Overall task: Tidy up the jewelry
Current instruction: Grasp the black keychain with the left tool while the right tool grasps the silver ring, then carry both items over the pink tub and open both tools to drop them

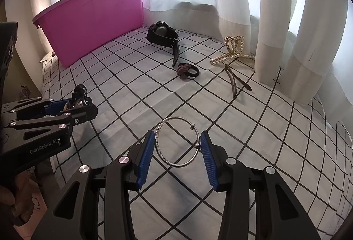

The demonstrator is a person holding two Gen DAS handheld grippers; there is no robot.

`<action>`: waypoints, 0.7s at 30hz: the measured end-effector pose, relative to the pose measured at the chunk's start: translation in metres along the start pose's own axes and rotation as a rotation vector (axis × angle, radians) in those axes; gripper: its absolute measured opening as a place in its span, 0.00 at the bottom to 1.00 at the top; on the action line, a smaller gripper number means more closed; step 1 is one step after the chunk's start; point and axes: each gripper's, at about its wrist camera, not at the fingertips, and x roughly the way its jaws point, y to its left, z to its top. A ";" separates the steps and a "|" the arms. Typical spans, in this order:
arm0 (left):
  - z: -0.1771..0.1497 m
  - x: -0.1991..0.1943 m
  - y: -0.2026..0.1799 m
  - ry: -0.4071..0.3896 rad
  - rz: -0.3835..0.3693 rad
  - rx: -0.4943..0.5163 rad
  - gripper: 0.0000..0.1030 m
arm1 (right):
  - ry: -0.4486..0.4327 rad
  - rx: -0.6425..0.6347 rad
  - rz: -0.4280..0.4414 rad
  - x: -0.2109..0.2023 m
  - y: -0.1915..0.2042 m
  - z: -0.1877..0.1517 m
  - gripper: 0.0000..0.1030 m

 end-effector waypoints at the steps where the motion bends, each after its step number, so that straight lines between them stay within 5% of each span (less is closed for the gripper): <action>1: 0.002 -0.004 0.001 0.001 0.003 -0.004 0.32 | 0.001 -0.003 0.001 -0.004 0.000 0.003 0.40; 13: 0.052 -0.093 0.030 -0.051 0.042 -0.080 0.32 | -0.063 -0.058 0.080 -0.078 0.018 0.064 0.40; 21: 0.100 -0.151 0.083 -0.172 0.100 -0.132 0.32 | -0.149 -0.105 0.196 -0.099 0.064 0.133 0.40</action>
